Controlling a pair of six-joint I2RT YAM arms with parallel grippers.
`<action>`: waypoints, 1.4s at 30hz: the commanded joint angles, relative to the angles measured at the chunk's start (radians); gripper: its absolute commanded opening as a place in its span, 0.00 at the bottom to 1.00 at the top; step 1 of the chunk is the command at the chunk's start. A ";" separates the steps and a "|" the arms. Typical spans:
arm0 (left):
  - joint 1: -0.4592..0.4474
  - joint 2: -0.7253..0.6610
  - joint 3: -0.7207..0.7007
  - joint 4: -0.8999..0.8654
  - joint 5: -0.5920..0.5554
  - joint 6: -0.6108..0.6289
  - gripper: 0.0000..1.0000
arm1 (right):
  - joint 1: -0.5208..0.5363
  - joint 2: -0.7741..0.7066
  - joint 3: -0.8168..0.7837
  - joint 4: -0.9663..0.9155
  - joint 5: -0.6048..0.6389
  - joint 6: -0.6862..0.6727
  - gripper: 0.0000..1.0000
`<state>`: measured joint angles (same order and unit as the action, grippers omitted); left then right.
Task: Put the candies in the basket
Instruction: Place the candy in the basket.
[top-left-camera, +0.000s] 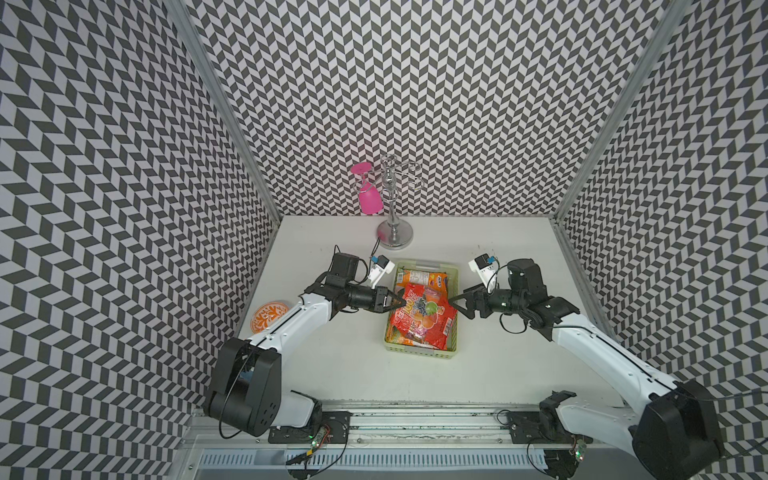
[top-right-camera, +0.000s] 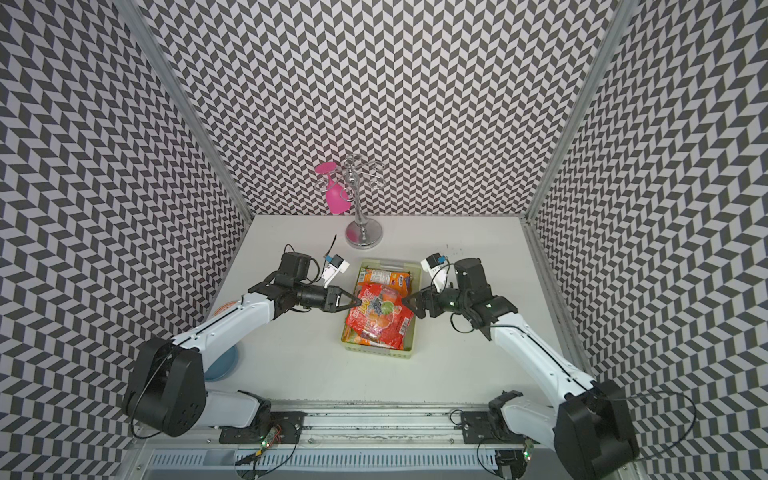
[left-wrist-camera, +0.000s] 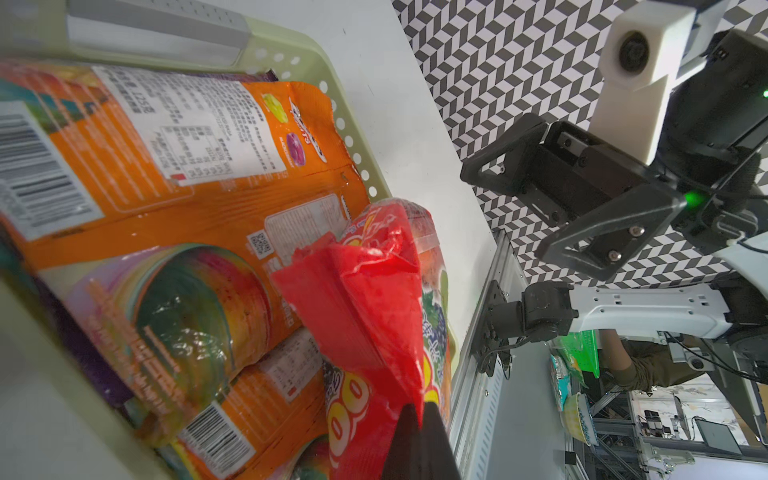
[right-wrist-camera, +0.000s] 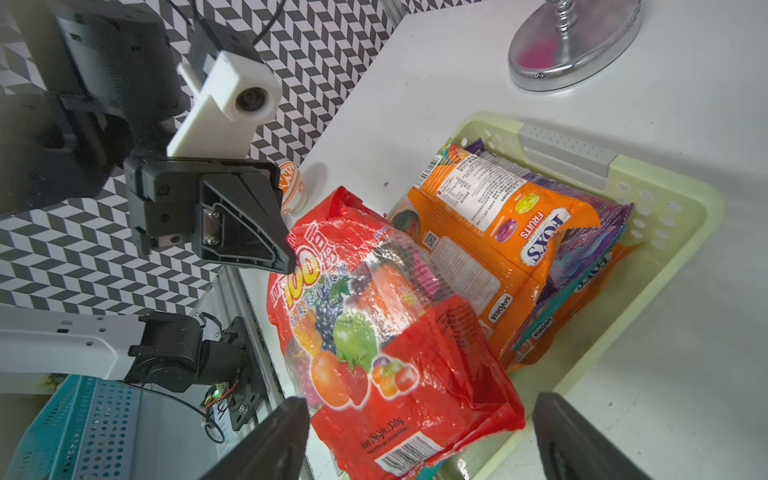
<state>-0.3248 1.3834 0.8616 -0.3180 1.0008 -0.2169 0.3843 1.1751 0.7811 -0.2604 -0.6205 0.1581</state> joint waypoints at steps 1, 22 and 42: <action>0.007 -0.039 -0.052 0.012 -0.016 0.025 0.00 | 0.016 0.025 0.024 0.035 0.030 -0.006 0.88; 0.026 -0.045 -0.130 0.034 -0.133 -0.048 0.22 | 0.175 0.364 0.214 0.004 0.065 0.023 0.54; 0.030 -0.027 -0.093 -0.018 -0.100 -0.026 0.39 | 0.179 0.498 0.409 -0.160 0.059 -0.121 0.19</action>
<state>-0.2665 1.3392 0.7841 -0.3336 0.8837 -0.2520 0.5537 1.6615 1.1664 -0.4278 -0.5529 0.0582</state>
